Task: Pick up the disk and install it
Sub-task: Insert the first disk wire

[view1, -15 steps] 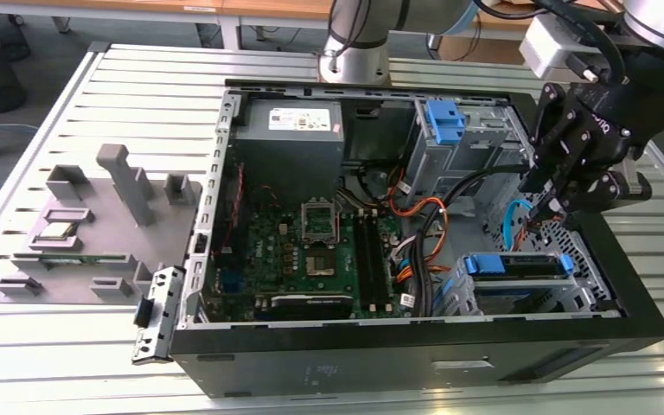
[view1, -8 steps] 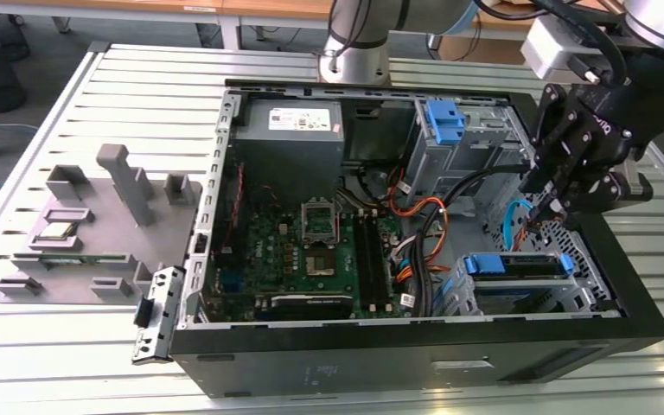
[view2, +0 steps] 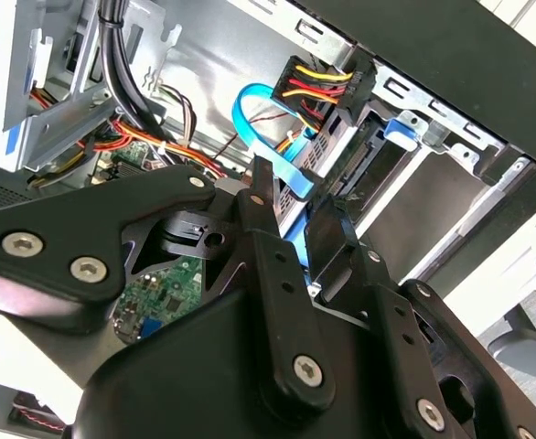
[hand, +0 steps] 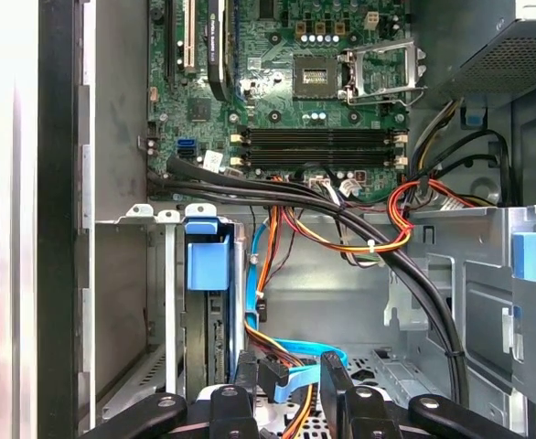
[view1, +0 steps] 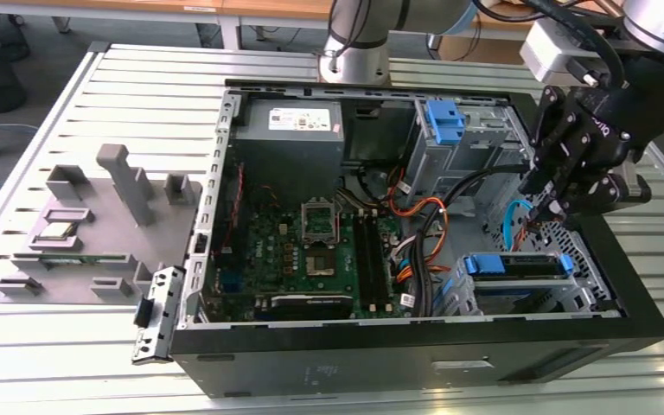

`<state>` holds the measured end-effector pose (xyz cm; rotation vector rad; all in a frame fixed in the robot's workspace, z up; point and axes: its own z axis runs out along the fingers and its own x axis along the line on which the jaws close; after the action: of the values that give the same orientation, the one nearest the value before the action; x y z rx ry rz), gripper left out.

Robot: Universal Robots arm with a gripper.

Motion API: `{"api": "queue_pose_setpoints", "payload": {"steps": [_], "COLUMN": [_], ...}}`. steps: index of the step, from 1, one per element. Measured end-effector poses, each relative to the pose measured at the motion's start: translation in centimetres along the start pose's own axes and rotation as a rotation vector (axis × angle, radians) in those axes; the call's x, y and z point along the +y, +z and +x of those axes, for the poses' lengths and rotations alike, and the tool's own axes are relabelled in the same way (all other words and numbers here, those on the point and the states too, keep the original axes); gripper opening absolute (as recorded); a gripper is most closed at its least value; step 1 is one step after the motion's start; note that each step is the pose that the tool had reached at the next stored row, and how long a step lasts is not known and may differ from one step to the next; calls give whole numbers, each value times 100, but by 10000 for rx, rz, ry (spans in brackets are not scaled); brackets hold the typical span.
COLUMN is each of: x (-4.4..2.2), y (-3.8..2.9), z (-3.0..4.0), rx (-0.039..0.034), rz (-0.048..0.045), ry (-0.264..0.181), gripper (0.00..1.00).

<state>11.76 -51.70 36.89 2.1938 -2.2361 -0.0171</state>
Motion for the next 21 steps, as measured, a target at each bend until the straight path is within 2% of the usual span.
{"api": "queue_pose_setpoints", "payload": {"steps": [21], "x": [-26], "y": [60], "z": [0], "rx": [13], "rz": [0], "ry": [0], "gripper": [41]}}
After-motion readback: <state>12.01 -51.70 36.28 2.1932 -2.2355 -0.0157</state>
